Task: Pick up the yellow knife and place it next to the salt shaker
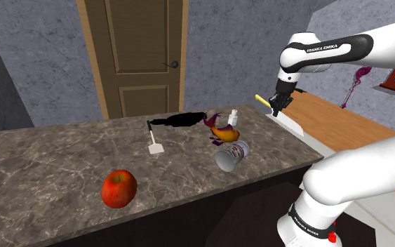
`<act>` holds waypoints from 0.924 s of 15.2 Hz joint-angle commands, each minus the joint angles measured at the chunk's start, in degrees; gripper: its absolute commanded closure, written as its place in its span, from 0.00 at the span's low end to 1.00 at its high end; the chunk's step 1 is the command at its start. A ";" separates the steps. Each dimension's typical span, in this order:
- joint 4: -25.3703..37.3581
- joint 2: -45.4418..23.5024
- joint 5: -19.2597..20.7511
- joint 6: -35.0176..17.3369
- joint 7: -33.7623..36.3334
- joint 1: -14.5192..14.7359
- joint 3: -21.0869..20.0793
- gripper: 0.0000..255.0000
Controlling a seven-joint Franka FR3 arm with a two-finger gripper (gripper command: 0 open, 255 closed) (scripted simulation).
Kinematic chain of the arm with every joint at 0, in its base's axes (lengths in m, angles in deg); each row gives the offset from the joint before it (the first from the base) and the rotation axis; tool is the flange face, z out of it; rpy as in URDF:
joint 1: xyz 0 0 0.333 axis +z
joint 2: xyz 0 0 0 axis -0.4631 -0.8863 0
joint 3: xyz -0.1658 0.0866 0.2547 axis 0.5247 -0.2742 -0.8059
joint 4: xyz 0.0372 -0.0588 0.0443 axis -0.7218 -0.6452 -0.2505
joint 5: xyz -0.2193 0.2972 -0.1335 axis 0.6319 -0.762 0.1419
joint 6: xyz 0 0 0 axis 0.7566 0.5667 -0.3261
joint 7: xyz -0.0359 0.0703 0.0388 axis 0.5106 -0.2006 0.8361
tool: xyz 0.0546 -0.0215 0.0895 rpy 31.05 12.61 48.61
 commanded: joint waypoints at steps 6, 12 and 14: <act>-4.31 -1.49 0.55 -5.82 -0.03 -0.16 1.01 1.00; -7.62 -3.43 0.92 -11.04 -0.09 -0.19 1.93 1.00; -8.63 -4.22 1.02 -12.84 -0.13 -0.18 2.26 1.00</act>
